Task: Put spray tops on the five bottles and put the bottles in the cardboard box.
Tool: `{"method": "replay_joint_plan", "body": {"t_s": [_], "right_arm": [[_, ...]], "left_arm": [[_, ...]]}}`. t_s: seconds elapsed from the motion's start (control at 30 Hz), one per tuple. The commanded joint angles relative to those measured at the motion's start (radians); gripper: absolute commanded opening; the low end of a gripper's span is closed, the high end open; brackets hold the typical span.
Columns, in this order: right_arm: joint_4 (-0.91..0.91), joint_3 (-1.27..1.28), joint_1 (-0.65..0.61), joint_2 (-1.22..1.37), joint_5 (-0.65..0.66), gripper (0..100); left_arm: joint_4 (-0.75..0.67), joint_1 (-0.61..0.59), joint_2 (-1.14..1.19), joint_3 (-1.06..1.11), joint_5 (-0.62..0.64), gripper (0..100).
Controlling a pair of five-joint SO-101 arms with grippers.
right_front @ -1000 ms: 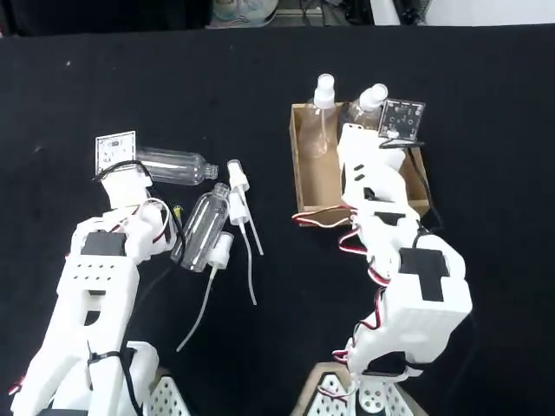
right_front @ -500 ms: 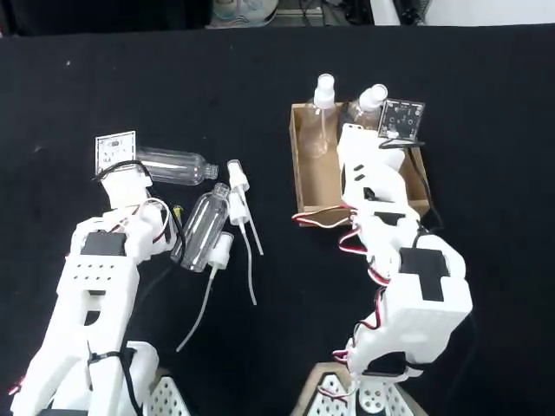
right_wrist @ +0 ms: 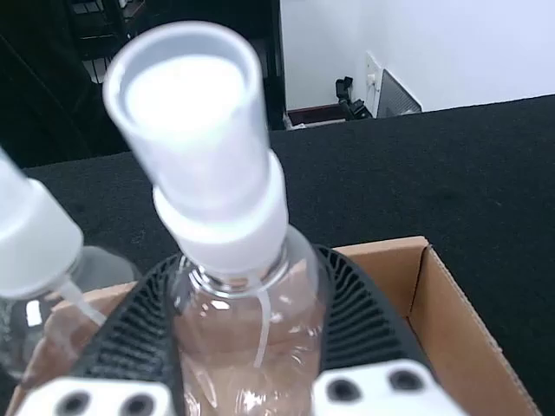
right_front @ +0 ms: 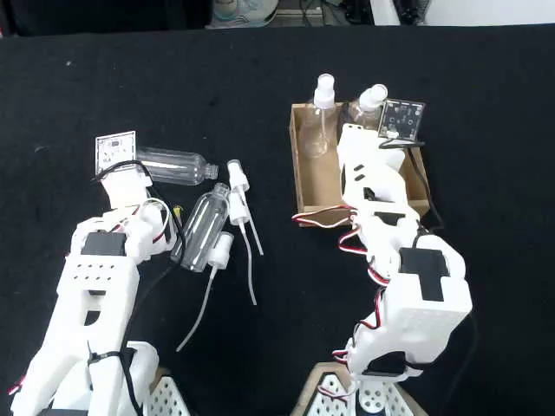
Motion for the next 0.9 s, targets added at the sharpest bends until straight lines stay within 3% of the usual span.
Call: {"method": "replay_joint_plan", "body": {"t_s": [0.0,0.17,0.37,0.87], "right_arm": [[-0.021,-0.050,0.003,-0.005,0.002,1.3],[-0.021,-0.056,0.003,0.016,0.002,2.5],[-0.028,-0.056,0.002,0.074,0.000,15.5],[-0.023,-0.050,0.003,0.050,-0.008,16.3]], "left_arm": [[-0.015,0.008,0.002,-0.005,0.006,18],[-0.015,0.008,0.002,-0.005,0.006,18],[-0.014,0.008,0.002,-0.005,0.006,18],[-0.021,0.008,0.002,-0.005,0.006,18]]}}
